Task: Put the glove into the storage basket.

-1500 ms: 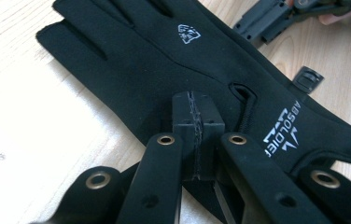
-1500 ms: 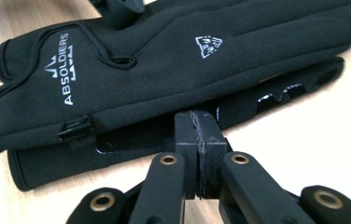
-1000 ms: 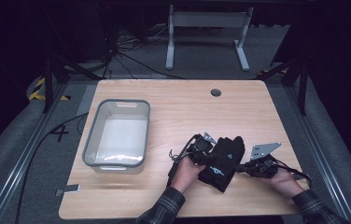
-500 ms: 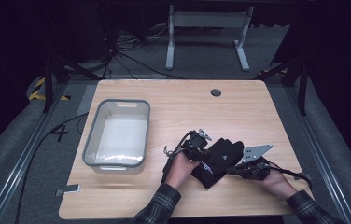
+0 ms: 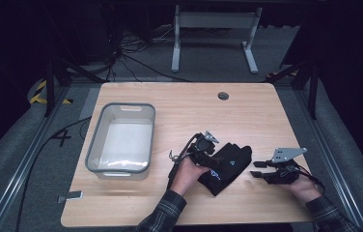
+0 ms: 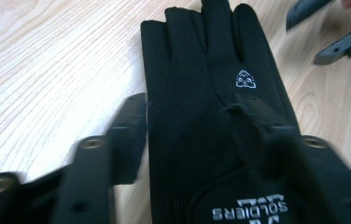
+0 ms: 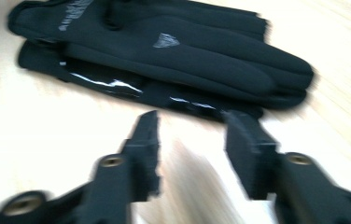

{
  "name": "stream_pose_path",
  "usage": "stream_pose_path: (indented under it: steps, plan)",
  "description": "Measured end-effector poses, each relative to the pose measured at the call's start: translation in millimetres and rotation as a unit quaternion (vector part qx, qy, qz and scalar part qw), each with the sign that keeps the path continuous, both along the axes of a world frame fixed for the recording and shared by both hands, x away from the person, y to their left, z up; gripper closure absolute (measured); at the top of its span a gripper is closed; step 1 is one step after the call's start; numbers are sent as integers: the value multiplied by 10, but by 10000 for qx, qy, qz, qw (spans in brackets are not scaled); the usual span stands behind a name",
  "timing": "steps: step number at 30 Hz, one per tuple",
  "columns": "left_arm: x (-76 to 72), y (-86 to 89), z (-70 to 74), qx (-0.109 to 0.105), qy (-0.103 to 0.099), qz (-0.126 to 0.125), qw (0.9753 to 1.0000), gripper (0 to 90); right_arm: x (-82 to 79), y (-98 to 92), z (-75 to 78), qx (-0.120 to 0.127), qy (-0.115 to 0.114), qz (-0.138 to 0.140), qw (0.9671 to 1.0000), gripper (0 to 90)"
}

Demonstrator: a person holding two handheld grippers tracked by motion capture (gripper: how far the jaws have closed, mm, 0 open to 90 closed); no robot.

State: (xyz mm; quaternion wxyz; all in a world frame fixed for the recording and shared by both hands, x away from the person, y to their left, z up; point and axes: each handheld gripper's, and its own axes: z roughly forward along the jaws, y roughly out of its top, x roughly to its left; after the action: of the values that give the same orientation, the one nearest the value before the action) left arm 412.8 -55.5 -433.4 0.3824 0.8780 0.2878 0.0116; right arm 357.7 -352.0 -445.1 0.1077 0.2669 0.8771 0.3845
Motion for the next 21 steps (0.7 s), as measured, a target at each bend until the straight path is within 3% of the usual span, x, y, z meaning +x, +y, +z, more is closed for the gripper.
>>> stream_pose_path:
  steps: [1,2,7,12,21]
  plan:
    - [5,-44,-13,-66,-27,-46,10000,334,17,-66,-32,-101,27,-170,9998,425]
    - [5,-44,-13,-66,-27,-46,10000,285,17,-66,-32,-101,27,-170,9998,425]
    - [-24,-175,-89,142,-35,-156,9998,153,41,-268,-82,-122,31,-640,9979,252]
    - [-71,-288,-172,369,-84,-214,9991,127,77,-369,-104,-158,-68,-905,9957,190]
    - [-119,-357,-242,704,-232,-407,9964,133,114,-387,-157,-261,-198,-1097,9934,163]
